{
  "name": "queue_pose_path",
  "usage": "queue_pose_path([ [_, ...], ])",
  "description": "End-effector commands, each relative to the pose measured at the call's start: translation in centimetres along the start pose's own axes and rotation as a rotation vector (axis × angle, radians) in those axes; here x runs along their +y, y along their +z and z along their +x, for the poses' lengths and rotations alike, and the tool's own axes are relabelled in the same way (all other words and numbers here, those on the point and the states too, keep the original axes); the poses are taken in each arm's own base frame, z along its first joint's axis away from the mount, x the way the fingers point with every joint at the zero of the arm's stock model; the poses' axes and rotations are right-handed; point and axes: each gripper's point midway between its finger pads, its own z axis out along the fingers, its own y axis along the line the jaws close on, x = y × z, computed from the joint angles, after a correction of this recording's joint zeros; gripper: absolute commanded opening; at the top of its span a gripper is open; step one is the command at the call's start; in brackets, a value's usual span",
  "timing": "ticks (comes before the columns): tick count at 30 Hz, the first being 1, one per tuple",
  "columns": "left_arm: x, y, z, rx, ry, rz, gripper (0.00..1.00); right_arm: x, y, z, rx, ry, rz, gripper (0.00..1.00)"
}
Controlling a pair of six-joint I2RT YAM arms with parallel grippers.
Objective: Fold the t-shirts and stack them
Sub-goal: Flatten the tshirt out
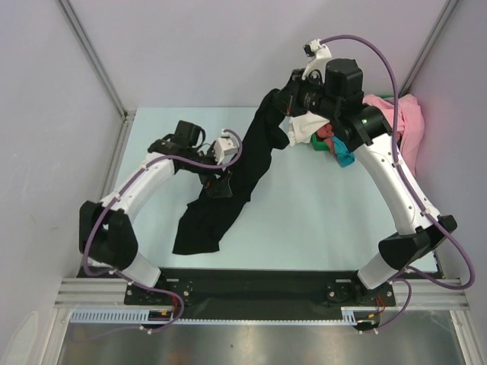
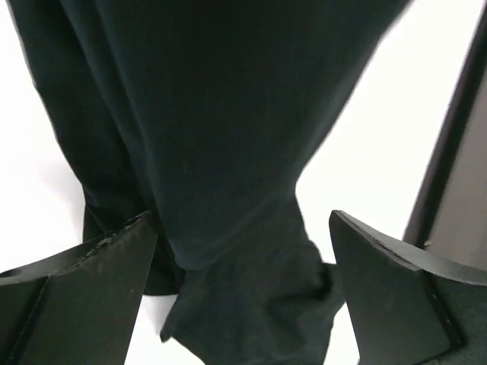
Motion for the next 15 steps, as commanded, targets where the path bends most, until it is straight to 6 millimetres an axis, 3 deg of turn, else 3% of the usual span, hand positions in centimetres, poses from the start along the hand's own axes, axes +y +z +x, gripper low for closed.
queue_pose_path([
  [1, 2.4, 1.4, 0.3, -0.013, 0.124, -0.028, 1.0, 0.9, -1.7, -3.1, -0.112, 0.002, -0.034, 0.0],
  [3, 3.1, 2.3, 0.8, -0.011, 0.13, -0.028, 0.97, 0.3, -2.0, -3.1, -0.113, 0.009, -0.017, 0.0],
  [5, 3.7, 3.2, 2.1, 0.026, 0.113, -0.025, 0.76, -0.4, -2.2, -2.9, -0.111, 0.015, 0.001, 0.0],
  [7, 4.3, 4.1, 3.9, 0.061, 0.115, -0.048, 0.67, -1.2, -2.7, -3.1, -0.127, 0.027, 0.017, 0.0],
  [9, 4.6, 4.7, 4.6, 0.069, 0.102, -0.05, 0.63, -1.7, -2.9, -2.9, -0.131, 0.041, 0.017, 0.0],
  [11, 5.0, 5.1, 4.5, 0.061, 0.087, -0.058, 0.5, -2.3, -3.2, -3.0, -0.137, 0.062, 0.023, 0.0],
  [13, 5.4, 5.3, 4.4, 0.06, 0.066, -0.069, 0.33, -2.8, -3.4, -3.1, -0.141, 0.068, 0.032, 0.0],
  [15, 6.1, 4.9, 3.9, 0.06, 0.062, -0.105, 0.0, -3.1, -3.5, -3.0, -0.14, 0.066, 0.038, 0.0],
])
